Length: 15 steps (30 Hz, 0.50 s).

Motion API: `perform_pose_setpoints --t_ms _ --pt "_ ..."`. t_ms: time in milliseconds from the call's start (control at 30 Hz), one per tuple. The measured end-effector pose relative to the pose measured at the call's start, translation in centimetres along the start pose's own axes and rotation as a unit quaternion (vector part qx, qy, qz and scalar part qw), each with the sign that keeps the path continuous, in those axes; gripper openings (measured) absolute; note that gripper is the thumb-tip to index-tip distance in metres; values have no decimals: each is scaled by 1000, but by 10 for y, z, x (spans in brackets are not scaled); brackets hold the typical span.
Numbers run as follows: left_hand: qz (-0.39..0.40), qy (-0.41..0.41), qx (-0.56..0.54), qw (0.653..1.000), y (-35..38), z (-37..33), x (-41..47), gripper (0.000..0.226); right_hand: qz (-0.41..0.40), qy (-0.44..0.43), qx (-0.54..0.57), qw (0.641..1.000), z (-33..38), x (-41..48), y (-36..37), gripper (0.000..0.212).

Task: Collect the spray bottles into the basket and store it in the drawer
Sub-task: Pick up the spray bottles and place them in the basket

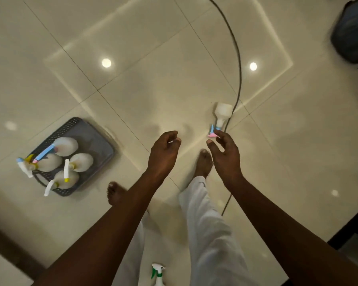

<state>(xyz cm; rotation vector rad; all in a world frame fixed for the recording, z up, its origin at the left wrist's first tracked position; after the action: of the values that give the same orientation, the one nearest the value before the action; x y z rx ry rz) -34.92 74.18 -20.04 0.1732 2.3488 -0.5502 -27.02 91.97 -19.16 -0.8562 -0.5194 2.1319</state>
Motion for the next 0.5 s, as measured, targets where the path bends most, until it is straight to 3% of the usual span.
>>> perform_pose_setpoints --t_ms 200,500 --pt "0 -28 27 999 111 -6 23 36 5 37 6 999 -47 101 -34 40" --pt "-5 0 47 999 254 1 100 50 39 11 -20 999 -113 247 -35 57"
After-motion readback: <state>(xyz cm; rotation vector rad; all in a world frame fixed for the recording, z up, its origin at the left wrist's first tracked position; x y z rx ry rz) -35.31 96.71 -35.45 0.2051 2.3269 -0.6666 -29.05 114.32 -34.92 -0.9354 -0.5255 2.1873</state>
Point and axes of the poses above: each hand's wrist, its own x-axis towards the middle knuckle, its own y-axis out of the palm, z = x × y, the point moved 2 cm from there along x, towards the middle knuckle, and after that the axes turned 14 degrees about -z, right-handed, at the moved point
